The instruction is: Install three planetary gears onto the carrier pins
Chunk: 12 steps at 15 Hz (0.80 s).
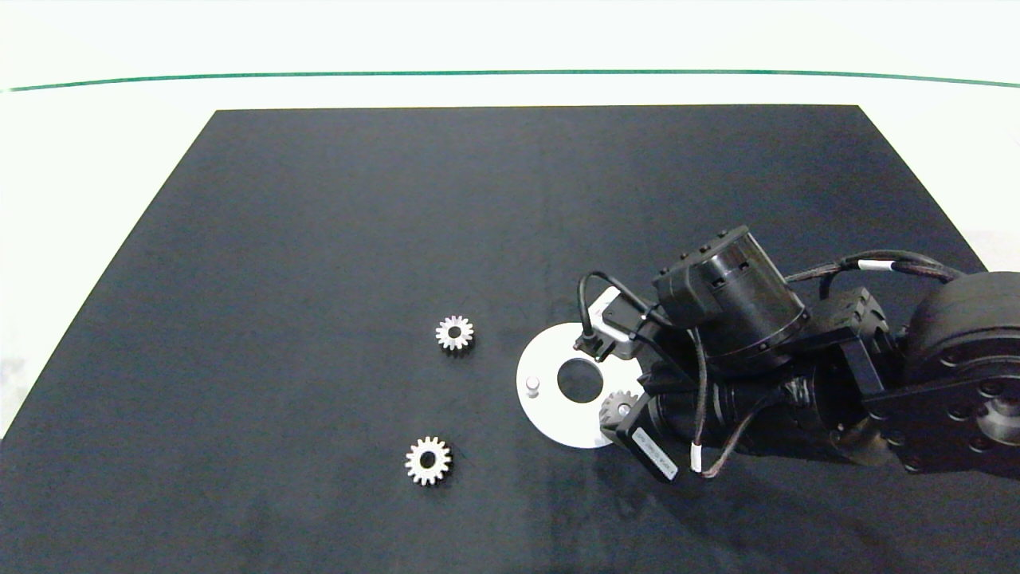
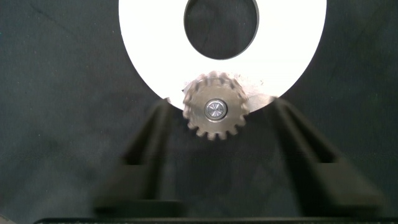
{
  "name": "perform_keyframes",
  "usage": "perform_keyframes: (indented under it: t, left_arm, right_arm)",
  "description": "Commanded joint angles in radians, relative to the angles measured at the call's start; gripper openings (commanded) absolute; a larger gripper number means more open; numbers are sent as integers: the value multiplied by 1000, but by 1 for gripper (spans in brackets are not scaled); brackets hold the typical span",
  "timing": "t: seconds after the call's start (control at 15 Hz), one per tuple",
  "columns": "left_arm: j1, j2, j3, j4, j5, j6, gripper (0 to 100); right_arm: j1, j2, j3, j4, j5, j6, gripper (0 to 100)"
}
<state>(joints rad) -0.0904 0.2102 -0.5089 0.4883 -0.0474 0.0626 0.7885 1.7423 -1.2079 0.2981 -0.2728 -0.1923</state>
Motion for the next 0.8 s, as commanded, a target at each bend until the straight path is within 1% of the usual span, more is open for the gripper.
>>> perform_keyframes:
  t: [0.07,0.13,0.2,0.27,0.33,0.4,0.47,0.53,0.6,0.67,0.73,0.8]
  left_arm:
    - [-2,-6,3,3,3,0,100]
    - [-2,-9,10,1,3,0,100]
    - [-5,-11,15,3,3,2,100]
    - [-17,-2,21,3,3,2,100]
    - [-37,26,30,3,3,11,100]
    - [-46,97,32,0,1,40,100]
    - [-46,170,41,-24,1,79,100]
    - [-52,236,66,-83,1,129,100]
    - [-69,308,98,-182,3,197,100]
    - [-106,379,145,-300,4,232,100]
    - [-157,463,175,-398,6,237,100]
    - [-219,541,194,-494,8,238,100]
  right_arm:
    - [3,-87,21,4,-17,33,100]
    - [6,-213,60,4,-46,70,100]
    - [8,-362,111,9,-98,76,100]
    - [1,-492,156,13,-141,76,100]
    - [-3,-618,214,13,-189,77,100]
    - [-14,-721,275,13,-246,74,100]
    - [-25,-823,334,13,-313,71,100]
    - [-57,-917,387,13,-342,70,100]
    - [-134,-1006,438,13,-344,48,100]
    - [-215,-1098,476,15,-342,10,100]
    - [-273,-1172,498,21,-342,1,100]
    - [-318,-1232,501,44,-342,1,100]
